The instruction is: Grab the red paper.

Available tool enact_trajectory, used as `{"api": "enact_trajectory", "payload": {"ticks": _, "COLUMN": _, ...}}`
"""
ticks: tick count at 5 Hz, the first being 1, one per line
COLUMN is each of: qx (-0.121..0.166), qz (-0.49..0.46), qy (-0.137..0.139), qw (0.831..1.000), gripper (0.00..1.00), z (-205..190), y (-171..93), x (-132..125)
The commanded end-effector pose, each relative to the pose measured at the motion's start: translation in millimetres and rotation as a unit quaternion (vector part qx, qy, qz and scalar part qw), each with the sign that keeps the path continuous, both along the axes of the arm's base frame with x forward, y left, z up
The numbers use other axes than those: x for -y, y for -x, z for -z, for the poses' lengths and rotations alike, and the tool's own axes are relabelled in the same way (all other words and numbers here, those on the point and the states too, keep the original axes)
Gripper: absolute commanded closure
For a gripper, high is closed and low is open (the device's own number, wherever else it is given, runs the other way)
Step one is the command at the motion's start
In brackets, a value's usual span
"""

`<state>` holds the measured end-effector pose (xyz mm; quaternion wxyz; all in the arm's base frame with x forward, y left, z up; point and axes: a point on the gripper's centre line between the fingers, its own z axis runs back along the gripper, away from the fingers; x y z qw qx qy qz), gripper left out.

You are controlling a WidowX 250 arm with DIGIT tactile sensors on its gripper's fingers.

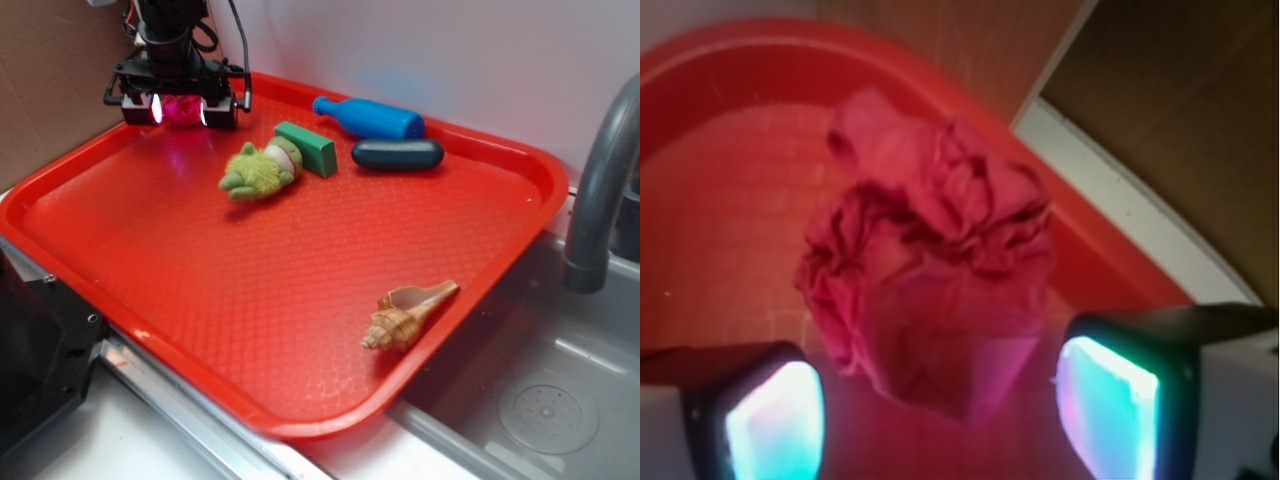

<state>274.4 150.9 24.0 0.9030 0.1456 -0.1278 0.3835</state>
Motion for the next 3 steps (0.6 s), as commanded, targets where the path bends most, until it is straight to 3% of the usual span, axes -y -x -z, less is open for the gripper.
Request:
{"api": "enact_trajectory", "payload": {"ticks": 1, "qx": 0.002, "qz": -0.003, "qy": -0.005, "qw": 1.000, "gripper": 0.49, "z": 0.1, "y": -8.7, "x": -10.2}}
{"api": "enact_trajectory", "payload": {"ticks": 2, "qx": 0.001, "qz": -0.007, "qy": -0.003, "qw": 1.000, "gripper": 1.00, "z": 1.4, "y": -8.6, "x": -11.4}}
{"api": "enact_trajectory", "payload": {"ticks": 3, "qx": 0.004, "qz": -0.009, "qy": 0.000, "qw": 1.000, "gripper": 1.00, "z": 0.3, "y": -7.1, "x": -11.1}}
